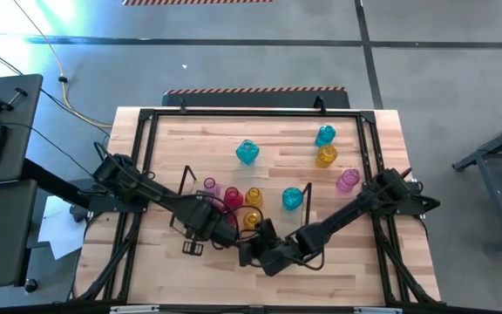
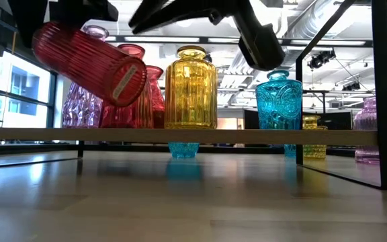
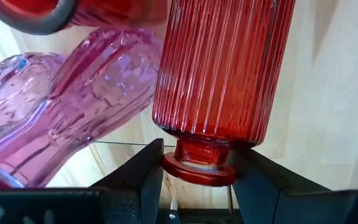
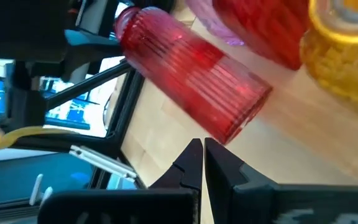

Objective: Sort vases onto shelf
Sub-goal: Put the red vase on the shelf aligned with the other red vases

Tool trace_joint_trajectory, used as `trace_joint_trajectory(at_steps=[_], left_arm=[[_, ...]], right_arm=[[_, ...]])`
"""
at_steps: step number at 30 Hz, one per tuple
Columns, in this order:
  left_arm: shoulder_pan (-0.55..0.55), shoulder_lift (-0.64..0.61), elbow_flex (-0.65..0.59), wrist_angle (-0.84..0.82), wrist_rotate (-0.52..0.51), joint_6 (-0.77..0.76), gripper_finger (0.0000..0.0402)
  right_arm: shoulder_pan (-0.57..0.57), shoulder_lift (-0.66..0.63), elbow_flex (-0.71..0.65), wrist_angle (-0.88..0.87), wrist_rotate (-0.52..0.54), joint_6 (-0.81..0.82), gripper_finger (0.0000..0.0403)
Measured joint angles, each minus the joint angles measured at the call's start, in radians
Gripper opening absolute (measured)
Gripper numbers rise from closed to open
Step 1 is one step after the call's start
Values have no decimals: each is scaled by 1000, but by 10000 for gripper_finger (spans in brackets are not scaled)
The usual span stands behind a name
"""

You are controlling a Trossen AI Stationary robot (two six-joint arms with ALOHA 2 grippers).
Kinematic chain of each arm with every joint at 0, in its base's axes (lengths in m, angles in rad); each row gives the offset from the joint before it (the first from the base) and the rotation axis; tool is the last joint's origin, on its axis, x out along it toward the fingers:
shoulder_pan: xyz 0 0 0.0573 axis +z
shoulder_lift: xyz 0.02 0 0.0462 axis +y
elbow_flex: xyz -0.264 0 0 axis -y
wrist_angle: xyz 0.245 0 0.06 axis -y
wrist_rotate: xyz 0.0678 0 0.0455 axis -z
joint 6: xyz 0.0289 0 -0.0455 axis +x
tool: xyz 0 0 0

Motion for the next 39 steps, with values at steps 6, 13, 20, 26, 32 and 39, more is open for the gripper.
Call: trace_joint_trajectory(at_steps=[6,13,20,26,32,39], left_arm=[[0,0,0,15,2,7,147],[0,0,0,13,5,9,147],[-1,2,-1,12,8,17,150],[6,2,3,57,-1,-9,147],[23,3,58,47,-2,-10,151],[49,5,111,47,-13,-10,151]], right_arm=[[-29,7,0,-16,-8,0,0],[-35,36,0,-1,-23,24,0],[-35,79,0,83,-27,34,0],[-47,79,0,81,-10,27,0],[-53,79,0,81,-10,11,0],[-56,76,3,87,-11,8,0]])
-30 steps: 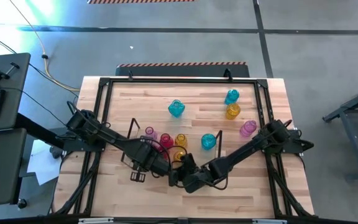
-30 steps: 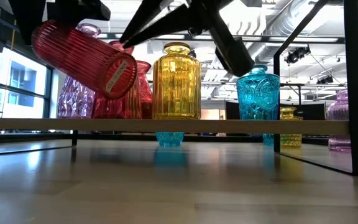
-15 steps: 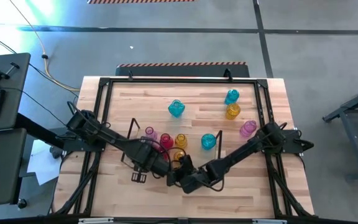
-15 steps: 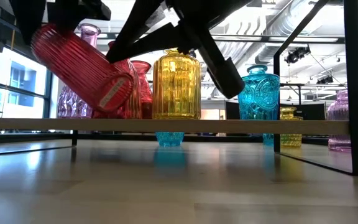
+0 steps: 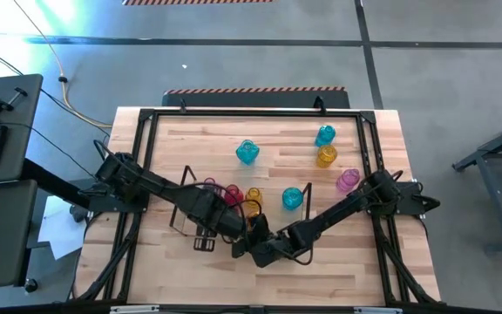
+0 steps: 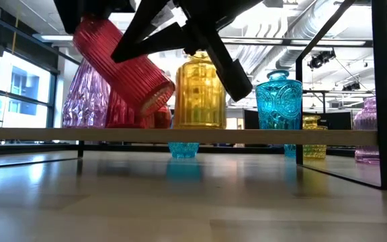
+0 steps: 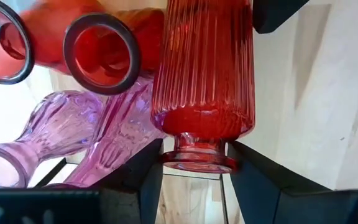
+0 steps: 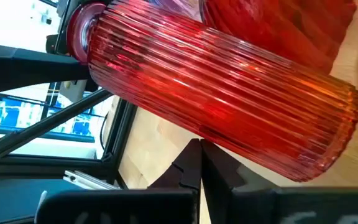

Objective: Sort vases onto shelf
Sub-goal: Put the red vase on the shelf aligned with the other red vases

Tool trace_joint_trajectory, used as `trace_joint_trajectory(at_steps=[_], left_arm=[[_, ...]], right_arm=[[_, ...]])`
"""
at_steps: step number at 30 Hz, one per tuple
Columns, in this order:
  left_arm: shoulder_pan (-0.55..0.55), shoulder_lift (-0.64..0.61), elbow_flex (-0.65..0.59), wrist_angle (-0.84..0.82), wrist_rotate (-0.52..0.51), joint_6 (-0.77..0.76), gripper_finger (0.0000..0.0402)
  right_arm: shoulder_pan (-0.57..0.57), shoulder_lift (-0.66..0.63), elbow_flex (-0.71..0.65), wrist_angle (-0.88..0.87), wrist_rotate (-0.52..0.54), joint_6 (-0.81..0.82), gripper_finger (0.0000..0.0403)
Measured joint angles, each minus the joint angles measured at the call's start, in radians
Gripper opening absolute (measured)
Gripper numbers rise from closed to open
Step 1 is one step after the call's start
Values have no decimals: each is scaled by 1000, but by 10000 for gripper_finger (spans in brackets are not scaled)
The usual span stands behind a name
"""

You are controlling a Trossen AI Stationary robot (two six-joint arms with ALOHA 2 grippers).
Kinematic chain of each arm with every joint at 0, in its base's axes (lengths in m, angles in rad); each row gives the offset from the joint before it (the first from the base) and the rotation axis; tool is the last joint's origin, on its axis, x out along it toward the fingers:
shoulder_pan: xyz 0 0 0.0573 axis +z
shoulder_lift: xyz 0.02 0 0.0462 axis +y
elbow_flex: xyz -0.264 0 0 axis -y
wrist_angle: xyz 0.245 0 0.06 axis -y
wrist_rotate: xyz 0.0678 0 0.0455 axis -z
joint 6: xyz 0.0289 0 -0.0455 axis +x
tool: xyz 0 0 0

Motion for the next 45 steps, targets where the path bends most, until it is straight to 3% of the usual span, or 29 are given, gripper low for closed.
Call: trace_joint_trajectory(at_steps=[23,45], left_arm=[[-1,-2,9,-83,117,44,151],[3,-2,9,-76,142,45,156]], right_arm=[[2,2,-2,-27,-25,6,0],[1,2,-2,-75,-56,6,0]])
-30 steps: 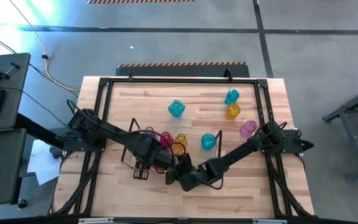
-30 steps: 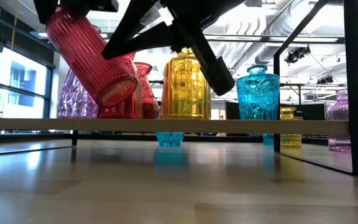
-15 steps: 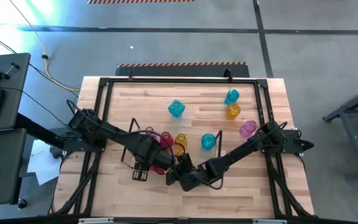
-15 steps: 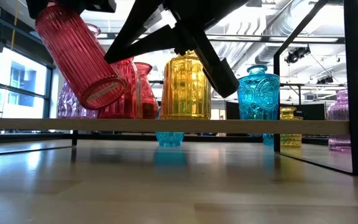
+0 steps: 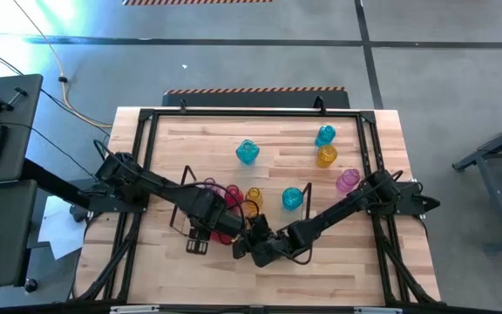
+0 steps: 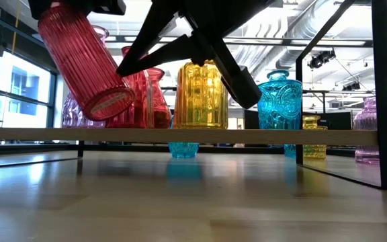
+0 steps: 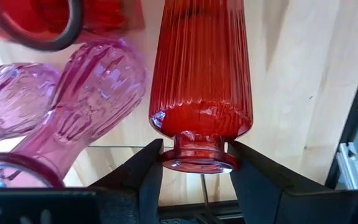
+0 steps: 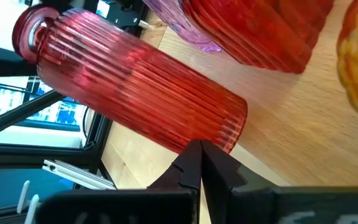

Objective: Sort vases onto shelf
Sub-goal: Put the red vase on the shelf aligned with the other red vases

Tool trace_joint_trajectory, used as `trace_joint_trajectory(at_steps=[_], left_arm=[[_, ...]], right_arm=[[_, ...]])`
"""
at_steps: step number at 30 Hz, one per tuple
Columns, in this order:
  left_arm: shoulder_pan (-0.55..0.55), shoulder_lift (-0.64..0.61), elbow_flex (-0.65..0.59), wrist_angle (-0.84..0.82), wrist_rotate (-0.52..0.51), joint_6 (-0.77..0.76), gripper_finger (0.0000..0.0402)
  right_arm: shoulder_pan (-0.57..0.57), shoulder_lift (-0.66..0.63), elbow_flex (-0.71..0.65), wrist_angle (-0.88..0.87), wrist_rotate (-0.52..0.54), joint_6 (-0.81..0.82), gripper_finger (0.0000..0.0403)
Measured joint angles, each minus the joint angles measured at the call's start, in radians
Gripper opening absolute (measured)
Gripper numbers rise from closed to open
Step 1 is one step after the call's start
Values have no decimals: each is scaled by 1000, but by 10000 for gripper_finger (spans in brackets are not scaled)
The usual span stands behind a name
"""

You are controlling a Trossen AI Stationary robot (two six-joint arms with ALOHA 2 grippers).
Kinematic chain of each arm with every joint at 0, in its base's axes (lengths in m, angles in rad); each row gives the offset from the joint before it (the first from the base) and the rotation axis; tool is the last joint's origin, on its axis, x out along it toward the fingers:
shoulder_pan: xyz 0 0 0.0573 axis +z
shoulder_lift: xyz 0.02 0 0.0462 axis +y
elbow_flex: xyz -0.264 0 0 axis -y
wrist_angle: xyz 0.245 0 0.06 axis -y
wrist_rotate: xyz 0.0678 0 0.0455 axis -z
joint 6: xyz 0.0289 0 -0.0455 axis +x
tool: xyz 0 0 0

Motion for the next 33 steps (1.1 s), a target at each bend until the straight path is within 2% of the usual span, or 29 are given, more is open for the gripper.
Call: trace_joint_trajectory(at_steps=[6,33], left_arm=[[0,0,0,24,32,7,157],[44,0,0,47,17,8,158]], right_arm=[[0,0,0,-4,1,-2,0],[-12,0,-2,-13,-3,-8,0]])
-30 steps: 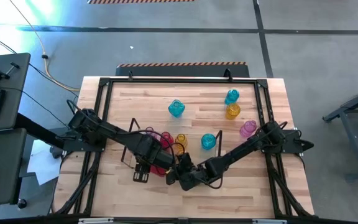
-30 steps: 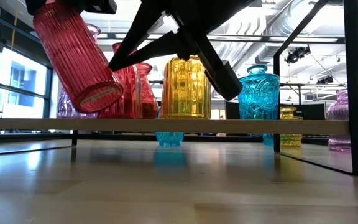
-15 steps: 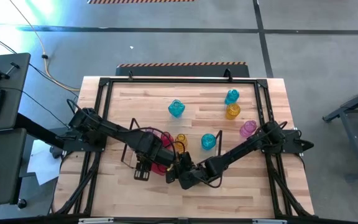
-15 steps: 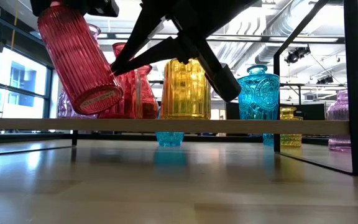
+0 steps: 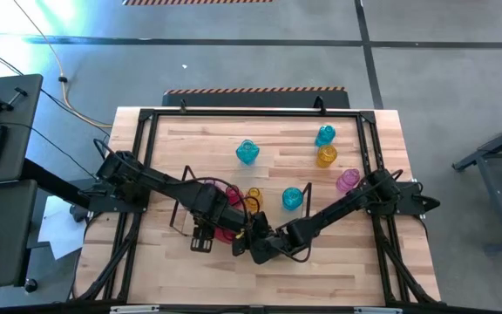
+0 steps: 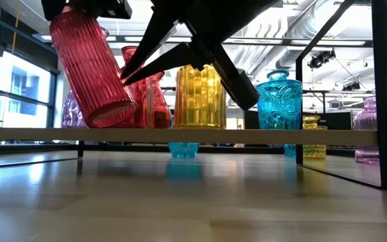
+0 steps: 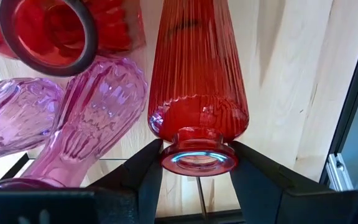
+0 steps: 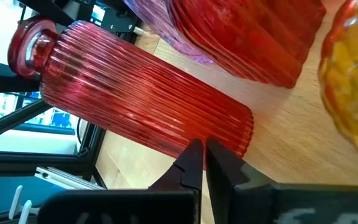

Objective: Sort vases onto shelf
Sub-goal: Put the red vase on the shelf aligned with the other red vases

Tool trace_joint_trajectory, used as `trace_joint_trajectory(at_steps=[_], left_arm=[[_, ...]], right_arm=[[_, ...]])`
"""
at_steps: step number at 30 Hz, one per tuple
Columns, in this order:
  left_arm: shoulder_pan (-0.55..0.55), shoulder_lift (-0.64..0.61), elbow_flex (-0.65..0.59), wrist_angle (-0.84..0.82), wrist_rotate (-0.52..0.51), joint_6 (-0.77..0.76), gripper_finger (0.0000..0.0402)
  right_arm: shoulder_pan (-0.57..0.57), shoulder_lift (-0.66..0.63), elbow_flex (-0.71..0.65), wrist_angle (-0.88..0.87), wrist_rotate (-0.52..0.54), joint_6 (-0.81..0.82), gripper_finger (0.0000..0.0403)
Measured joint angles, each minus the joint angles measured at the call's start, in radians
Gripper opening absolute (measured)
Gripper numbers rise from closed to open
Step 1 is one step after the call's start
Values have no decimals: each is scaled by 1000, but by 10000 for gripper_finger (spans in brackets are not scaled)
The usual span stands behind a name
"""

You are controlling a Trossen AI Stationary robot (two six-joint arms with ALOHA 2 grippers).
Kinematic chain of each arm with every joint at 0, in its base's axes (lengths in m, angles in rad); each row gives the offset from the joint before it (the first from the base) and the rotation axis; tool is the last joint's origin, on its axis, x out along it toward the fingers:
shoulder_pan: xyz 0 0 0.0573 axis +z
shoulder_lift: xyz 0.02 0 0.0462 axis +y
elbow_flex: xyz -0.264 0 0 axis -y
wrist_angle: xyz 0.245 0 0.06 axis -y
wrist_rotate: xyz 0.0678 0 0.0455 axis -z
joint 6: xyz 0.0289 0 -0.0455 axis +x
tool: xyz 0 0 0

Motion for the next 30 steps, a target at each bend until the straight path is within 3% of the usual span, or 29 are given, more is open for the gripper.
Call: trace_joint_trajectory(at_steps=[21,30], left_arm=[[8,0,0,23,-2,8,160],[8,0,0,41,-11,19,192]], right_arm=[[-6,-1,0,-1,-17,-19,0],[-6,-2,0,0,-20,-21,0]])
